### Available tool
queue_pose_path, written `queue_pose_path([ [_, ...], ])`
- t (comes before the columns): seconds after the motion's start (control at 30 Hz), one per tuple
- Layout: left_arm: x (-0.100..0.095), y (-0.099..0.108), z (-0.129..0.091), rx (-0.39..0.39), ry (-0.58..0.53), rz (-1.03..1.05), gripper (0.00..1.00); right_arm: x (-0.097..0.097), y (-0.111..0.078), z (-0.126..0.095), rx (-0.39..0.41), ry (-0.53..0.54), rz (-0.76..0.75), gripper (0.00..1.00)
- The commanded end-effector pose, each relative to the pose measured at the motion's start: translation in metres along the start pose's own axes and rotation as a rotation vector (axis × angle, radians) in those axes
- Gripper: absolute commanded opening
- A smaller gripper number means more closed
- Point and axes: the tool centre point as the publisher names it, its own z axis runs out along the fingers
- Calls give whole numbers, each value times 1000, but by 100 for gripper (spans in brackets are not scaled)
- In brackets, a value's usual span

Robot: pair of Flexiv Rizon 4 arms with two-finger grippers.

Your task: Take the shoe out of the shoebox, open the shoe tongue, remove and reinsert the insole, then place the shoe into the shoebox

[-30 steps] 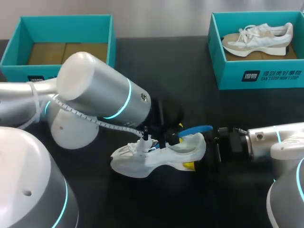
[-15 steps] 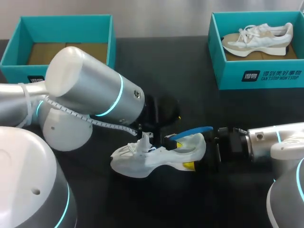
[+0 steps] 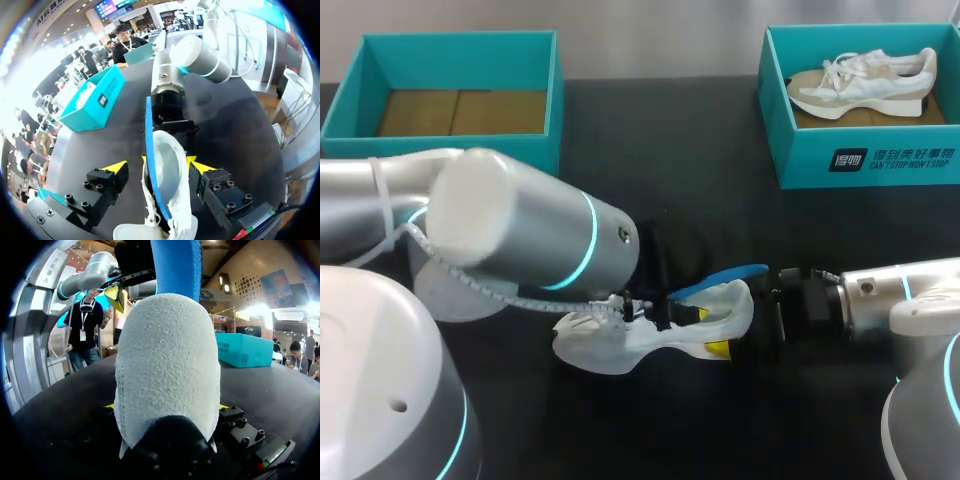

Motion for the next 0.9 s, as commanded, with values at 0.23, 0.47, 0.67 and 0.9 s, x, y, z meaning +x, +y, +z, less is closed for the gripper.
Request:
queue_pose_path([
  [0.23,0,-2,16,-29,-56,-34,79,1,1,1,4,-1,0,0],
  [0.47,-8,-2,25,-9,-19,-80,76,1,1,1,4,-1,0,0],
  [0.67,-13,0,30,15,33,-111,73,1,1,1,4,-1,0,0],
  [0.9,-13,2,36,33,79,-120,55,1,1,1,4,-1,0,0],
])
